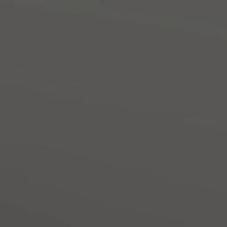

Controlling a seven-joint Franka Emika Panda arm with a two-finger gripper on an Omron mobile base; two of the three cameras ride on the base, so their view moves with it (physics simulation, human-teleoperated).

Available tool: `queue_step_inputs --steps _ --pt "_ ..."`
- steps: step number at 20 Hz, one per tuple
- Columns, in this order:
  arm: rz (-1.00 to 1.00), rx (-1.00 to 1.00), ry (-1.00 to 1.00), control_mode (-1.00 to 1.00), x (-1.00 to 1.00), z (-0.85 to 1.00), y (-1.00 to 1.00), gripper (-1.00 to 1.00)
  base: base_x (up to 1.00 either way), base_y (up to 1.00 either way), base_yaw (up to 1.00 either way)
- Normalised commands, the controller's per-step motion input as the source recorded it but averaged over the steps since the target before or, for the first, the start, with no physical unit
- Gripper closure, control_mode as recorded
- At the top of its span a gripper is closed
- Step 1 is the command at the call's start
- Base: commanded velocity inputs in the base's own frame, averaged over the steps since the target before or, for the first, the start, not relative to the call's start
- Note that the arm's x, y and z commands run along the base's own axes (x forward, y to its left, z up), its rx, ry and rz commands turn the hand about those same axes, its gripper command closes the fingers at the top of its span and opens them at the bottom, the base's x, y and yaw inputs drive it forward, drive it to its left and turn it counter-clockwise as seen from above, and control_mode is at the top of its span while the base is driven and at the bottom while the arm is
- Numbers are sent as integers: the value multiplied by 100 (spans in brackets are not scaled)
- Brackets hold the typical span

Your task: Move the cutting board and knife to the sink. Then move spray from the cabinet to the counter.

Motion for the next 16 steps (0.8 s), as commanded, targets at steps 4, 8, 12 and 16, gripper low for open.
queue_step_inputs --steps 4,8,12,16 --pt "0 0 0 100 0 0 0 100 0 -100 -19" --pt "0 0 0 100 0 0 0 100 0 -100 -18" --pt "0 0 0 100 0 0 0 100 36 -81 -22" --pt "0 0 0 100 0 0 0 100 91 -16 -24"
